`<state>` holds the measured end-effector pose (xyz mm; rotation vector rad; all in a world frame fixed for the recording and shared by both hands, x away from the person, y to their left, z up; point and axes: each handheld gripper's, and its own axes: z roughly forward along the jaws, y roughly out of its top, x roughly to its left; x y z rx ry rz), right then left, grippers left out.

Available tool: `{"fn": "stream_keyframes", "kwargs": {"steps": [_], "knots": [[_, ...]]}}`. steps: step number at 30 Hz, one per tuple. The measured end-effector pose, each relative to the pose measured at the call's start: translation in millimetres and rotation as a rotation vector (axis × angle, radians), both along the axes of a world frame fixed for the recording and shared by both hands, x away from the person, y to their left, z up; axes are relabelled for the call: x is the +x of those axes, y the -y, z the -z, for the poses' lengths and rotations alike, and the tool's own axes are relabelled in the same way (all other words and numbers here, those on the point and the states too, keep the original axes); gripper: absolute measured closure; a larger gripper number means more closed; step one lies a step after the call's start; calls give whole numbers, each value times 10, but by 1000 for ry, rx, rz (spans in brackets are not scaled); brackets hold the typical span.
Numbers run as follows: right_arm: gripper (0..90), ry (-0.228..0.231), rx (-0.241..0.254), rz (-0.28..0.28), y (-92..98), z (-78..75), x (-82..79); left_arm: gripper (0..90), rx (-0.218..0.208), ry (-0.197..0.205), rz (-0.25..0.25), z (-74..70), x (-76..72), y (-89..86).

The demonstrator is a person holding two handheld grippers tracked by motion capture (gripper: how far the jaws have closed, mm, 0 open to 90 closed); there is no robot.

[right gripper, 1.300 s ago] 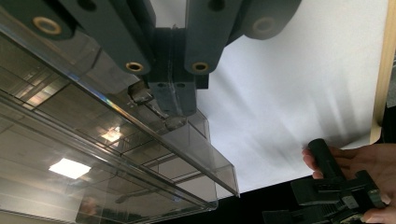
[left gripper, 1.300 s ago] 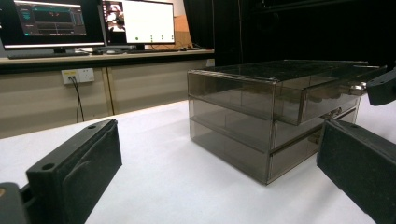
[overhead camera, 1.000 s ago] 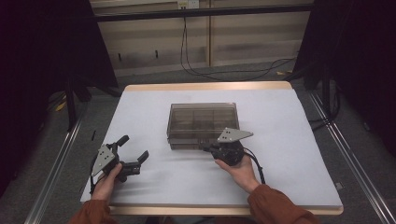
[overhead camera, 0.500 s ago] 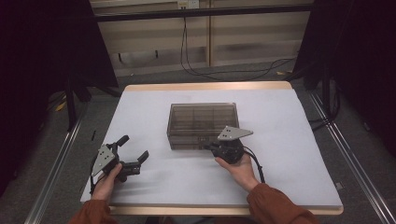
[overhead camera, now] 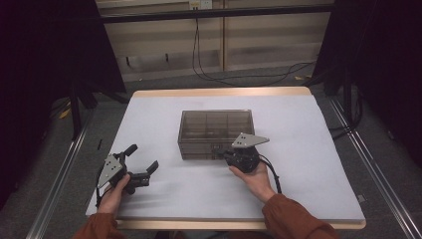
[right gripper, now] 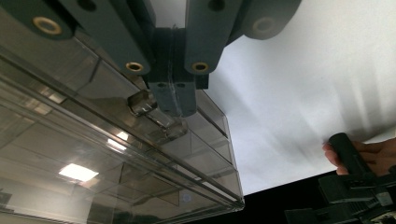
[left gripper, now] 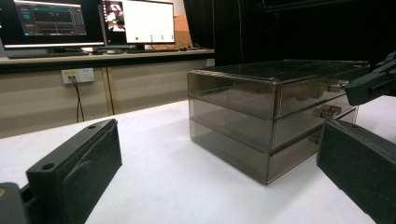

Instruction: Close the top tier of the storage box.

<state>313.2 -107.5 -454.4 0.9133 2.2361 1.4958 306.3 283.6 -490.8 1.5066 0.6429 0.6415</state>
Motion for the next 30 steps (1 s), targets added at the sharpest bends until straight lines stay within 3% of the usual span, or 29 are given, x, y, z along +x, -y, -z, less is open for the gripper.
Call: {"fn": "stream_keyframes", "kwargs": {"steps": [20, 22, 23, 25, 26, 30], "knots": [[900, -16, 10, 6, 56, 5, 4, 0, 2, 2, -1, -1, 3, -3], [882, -23, 12, 2, 68, 1, -9, 0, 0, -1, 0, 0, 1, 0], [815, -36, 22, -12, 102, -10, -42, 0, 0, 0, 0, 0, 0, 0], [800, -40, 28, -26, 123, -17, -63, 0, 1, 0, 0, 0, -1, 1], [716, -36, 16, -31, 167, -44, -109, 0, 1, 0, -1, 0, 0, 1], [648, -36, 31, -22, 277, -91, -176, 0, 8, 4, -3, -2, 3, -3]]}}
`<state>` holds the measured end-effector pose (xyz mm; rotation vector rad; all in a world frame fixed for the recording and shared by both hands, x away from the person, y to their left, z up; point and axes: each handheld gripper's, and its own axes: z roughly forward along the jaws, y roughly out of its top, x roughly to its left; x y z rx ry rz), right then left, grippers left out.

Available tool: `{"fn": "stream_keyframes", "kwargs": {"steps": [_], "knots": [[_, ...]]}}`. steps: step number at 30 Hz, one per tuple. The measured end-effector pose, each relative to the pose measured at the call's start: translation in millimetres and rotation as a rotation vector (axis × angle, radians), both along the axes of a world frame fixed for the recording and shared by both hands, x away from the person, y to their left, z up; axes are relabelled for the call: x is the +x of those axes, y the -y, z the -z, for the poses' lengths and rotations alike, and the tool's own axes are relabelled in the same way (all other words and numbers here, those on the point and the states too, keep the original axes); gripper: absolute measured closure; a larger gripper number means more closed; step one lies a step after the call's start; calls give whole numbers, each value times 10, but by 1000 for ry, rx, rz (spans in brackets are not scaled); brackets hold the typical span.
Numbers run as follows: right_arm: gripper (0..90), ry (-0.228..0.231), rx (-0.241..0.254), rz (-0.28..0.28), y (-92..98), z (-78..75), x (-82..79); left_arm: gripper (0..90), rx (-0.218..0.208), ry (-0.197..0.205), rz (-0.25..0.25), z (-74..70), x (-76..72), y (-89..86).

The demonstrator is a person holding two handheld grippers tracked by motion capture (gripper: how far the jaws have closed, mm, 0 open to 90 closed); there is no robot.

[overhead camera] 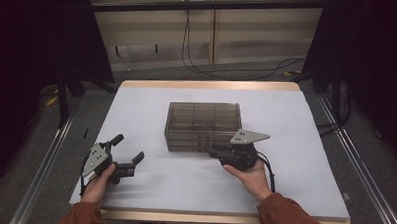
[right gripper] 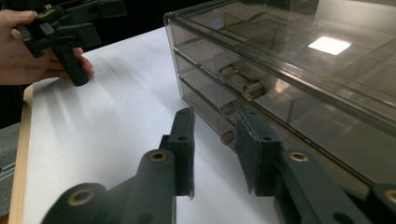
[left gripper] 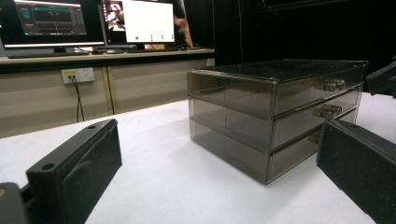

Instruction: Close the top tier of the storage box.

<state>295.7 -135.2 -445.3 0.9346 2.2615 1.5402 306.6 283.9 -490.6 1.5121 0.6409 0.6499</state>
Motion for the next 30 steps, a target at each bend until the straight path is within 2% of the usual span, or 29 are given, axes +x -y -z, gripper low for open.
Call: {"fn": "stream_keyframes", "kwargs": {"steps": [9, 13, 14, 18, 26, 28, 29, 30], "knots": [[494, 9, -7, 37, 126, -52, -112, 0, -3, -3, 1, 1, -4, 2], [409, 30, -11, 72, 200, -92, -175, 0, -19, -4, 1, 3, -6, 13], [393, 27, -7, 79, 213, -102, -192, 0, -6, -2, 2, 2, -4, 2], [323, 20, 3, 93, 285, -127, -277, 0, -8, -3, 2, 2, -3, 2], [238, -8, 16, 145, 537, -80, -393, 0, -6, -4, 4, 1, 1, 0], [207, -16, 14, 165, 594, -77, -414, 0, 3, -1, 6, -1, 4, -5], [194, -20, 19, 180, 623, -70, -427, 0, -5, -6, 4, 2, 0, -2], [188, -25, 25, 196, 649, -59, -438, 0, 9, 0, 4, -2, 6, -14]]}}
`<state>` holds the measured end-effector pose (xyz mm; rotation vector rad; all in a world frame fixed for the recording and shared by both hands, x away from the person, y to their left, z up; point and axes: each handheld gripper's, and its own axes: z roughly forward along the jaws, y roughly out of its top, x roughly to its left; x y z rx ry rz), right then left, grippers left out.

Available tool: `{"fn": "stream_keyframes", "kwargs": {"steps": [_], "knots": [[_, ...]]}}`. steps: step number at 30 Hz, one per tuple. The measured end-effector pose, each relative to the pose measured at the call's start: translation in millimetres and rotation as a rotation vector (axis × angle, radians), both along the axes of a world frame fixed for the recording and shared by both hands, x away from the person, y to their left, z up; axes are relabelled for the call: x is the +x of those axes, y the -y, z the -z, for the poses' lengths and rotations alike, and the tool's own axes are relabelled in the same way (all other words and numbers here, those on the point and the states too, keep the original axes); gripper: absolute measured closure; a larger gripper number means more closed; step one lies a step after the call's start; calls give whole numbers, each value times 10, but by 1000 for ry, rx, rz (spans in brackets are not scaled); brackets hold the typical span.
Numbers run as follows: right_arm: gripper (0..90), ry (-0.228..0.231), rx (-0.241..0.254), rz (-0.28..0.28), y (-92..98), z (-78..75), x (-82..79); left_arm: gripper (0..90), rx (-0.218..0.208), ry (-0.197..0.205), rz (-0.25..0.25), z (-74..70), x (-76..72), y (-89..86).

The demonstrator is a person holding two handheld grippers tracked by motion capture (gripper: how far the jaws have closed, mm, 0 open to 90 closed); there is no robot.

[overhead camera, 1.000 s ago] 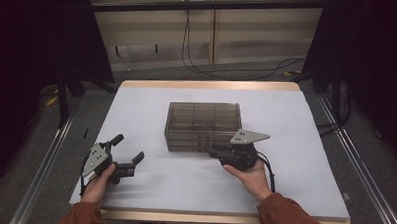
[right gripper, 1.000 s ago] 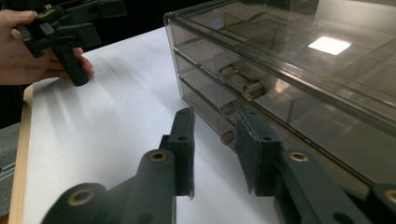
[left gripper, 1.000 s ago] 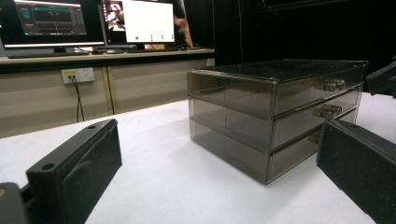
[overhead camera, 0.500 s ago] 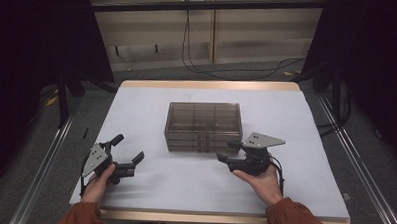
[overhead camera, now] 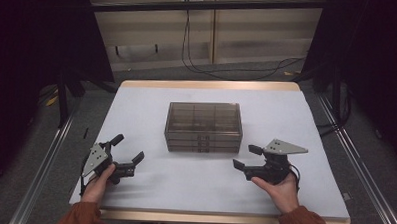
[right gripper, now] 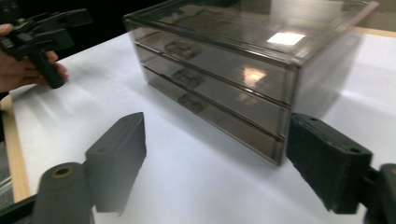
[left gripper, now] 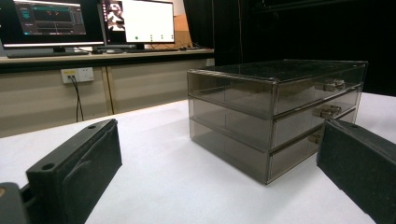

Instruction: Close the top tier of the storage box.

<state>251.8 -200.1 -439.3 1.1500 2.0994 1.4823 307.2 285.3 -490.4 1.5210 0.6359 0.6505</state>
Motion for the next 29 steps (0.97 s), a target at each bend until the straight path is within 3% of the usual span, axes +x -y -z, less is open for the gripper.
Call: {"fn": "stream_keyframes", "kwargs": {"steps": [5, 13, 16, 23, 29], "knots": [[167, -4, -20, 33, 117, 38, -37, 0, 0, -2, 1, 1, 1, -6], [141, -16, -7, 72, 218, 49, -151, 0, -10, -3, 4, 3, -5, 8], [135, 24, -53, 122, 301, 39, -242, 0, -3, 0, 5, 1, 2, -8], [115, 1, -43, 203, 531, 58, -309, 0, -19, -3, 4, 5, -9, 17], [82, -17, -77, 272, 677, 142, -347, 0, -17, -4, 1, 4, -9, 16]]}}
